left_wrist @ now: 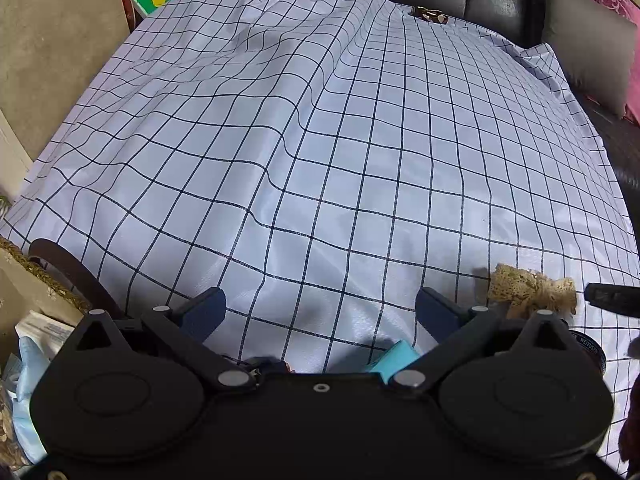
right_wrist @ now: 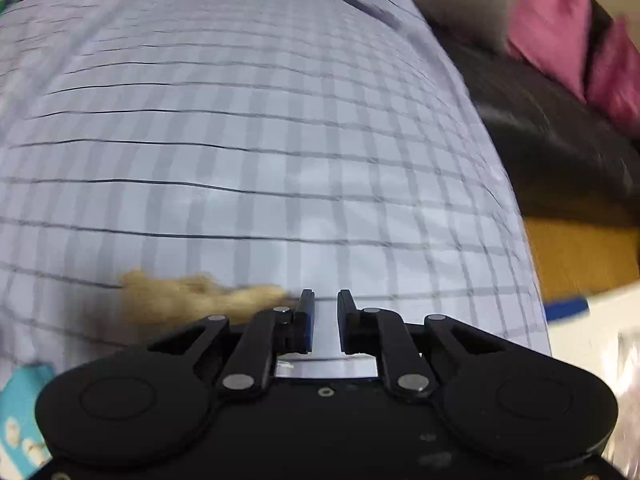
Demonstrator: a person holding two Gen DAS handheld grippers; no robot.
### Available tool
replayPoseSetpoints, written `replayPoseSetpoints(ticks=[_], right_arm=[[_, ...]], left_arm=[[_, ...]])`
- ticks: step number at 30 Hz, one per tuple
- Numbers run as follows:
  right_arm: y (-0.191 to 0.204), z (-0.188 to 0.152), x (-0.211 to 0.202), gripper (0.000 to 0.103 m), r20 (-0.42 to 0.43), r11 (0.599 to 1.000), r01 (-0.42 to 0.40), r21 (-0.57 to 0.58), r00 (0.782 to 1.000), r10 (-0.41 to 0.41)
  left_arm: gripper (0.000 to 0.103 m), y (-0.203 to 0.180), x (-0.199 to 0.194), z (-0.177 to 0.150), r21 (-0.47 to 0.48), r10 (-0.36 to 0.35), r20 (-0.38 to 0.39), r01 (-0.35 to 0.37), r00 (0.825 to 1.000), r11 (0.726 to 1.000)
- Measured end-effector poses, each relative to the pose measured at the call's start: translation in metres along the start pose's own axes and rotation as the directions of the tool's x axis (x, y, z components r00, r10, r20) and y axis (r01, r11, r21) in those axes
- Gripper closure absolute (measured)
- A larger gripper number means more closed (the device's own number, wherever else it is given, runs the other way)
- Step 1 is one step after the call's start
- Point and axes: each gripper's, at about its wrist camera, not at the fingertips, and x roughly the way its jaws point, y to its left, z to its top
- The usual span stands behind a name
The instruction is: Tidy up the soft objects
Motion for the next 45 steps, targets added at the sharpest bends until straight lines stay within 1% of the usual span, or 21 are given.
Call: replayPoseSetpoints(ticks=[2, 4, 6, 7, 9, 12, 15, 18, 22, 24, 25, 27, 30, 31, 33, 36, 39, 40, 41, 43, 45], right_arm=[[-0.005, 0.001, -0.002, 0.089, 0.013, 0.999, -0.018, 0.028, 1.0, 0.017], [-0.004, 0.004, -0.01, 0.087, 0.053, 0.998, -0.049, 0.026, 0.997, 0.048], [0.004, 0.005, -0.023, 0.075, 0.091, 0.994, -0.104, 0.008, 0.99, 0.103], [0.012, 0.004, -0.032, 0.073, 0.101, 0.989, -0.145, -0.009, 0.984, 0.145], [0.028, 0.003, -0.045, 0.069, 0.099, 0.966, -0.25, -0.057, 0.962, 0.255], [0.06, -0.007, -0.062, 0.068, 0.057, 0.906, -0.394, -0.152, 0.912, 0.406], [0.093, -0.02, -0.073, 0.067, 0.017, 0.848, -0.468, -0.249, 0.873, 0.487], [0.124, -0.036, -0.08, 0.065, -0.014, 0.792, -0.506, -0.341, 0.845, 0.534], [0.159, -0.063, -0.097, 0.058, -0.032, 0.712, -0.52, -0.473, 0.817, 0.576], [0.171, -0.077, -0.105, 0.044, -0.02, 0.664, -0.512, -0.545, 0.8, 0.599], [0.177, -0.085, -0.111, 0.041, -0.018, 0.642, -0.509, -0.574, 0.791, 0.611], [0.186, -0.097, -0.119, 0.029, -0.021, 0.6, -0.507, -0.618, 0.774, 0.632], [0.201, -0.113, -0.126, 0.015, -0.025, 0.558, -0.499, -0.663, 0.76, 0.65], [0.206, -0.116, -0.125, 0.015, -0.028, 0.548, -0.491, -0.677, 0.762, 0.647], [0.218, -0.124, -0.121, 0.014, -0.035, 0.531, -0.462, -0.711, 0.777, 0.629], [0.229, -0.128, -0.111, 0.014, -0.05, 0.527, -0.452, -0.72, 0.791, 0.61], [0.239, -0.133, -0.096, 0.015, -0.053, 0.516, -0.427, -0.742, 0.806, 0.59], [0.24, -0.133, -0.094, 0.018, -0.056, 0.517, -0.426, -0.742, 0.809, 0.586], [0.24, -0.133, -0.09, 0.028, -0.075, 0.506, -0.442, -0.74, 0.803, 0.591], [0.244, -0.13, -0.085, 0.042, -0.131, 0.481, -0.498, -0.722, 0.78, 0.611], [0.245, -0.126, -0.085, 0.049, -0.133, 0.483, -0.507, -0.714, 0.775, 0.617]], left_arm=[[0.005, 0.001, 0.0, 0.001, 0.0, -0.001, -0.001, 0.001, 1.0, 1.0], [0.005, 0.003, -0.002, 0.004, -0.002, -0.009, 0.0, 0.009, 1.0, 1.0], [0.005, 0.008, -0.005, 0.007, -0.013, -0.018, 0.005, 0.018, 1.0, 1.0], [0.005, 0.011, -0.007, 0.009, -0.021, -0.024, 0.01, 0.024, 1.0, 0.999], [0.005, 0.019, -0.012, 0.014, -0.037, -0.034, 0.021, 0.034, 0.999, 0.999], [0.005, 0.03, -0.022, 0.021, -0.045, -0.032, 0.05, 0.034, 0.998, 0.998], [0.005, 0.038, -0.031, 0.027, -0.028, 0.016, 0.091, -0.014, 0.996, 1.0], [0.005, 0.047, -0.037, 0.033, -0.042, 0.086, 0.124, -0.081, 0.989, 0.996], [0.005, 0.058, -0.033, 0.037, -0.046, 0.091, 0.103, -0.087, 0.991, 0.995], [0.005, 0.064, -0.03, 0.037, -0.06, 0.085, 0.088, -0.08, 0.992, 0.995], [0.005, 0.066, -0.029, 0.037, -0.066, 0.082, 0.084, -0.076, 0.993, 0.995], [0.004, 0.07, -0.028, 0.037, -0.079, 0.075, 0.081, -0.068, 0.994, 0.995], [0.004, 0.073, -0.032, 0.037, -0.09, 0.061, 0.083, -0.053, 0.995, 0.995], [0.004, 0.074, -0.033, 0.037, -0.092, 0.06, 0.086, -0.052, 0.994, 0.994], [0.004, 0.075, -0.034, 0.037, -0.089, 0.059, 0.091, -0.051, 0.994, 0.995], [0.004, 0.082, -0.035, 0.037, -0.107, 0.062, 0.091, -0.052, 0.994, 0.993], [0.004, 0.092, -0.037, 0.039, -0.142, 0.033, 0.092, -0.02, 0.995, 0.99], [0.005, 0.095, -0.038, 0.04, -0.156, 0.028, 0.094, -0.013, 0.995, 0.988], [0.005, 0.098, -0.038, 0.04, -0.166, 0.026, 0.095, -0.01, 0.995, 0.986], [0.005, 0.101, -0.039, 0.04, -0.179, 0.021, 0.097, -0.003, 0.995, 0.984], [0.005, 0.103, -0.039, 0.04, -0.187, 0.016, 0.099, 0.002, 0.995, 0.982]])
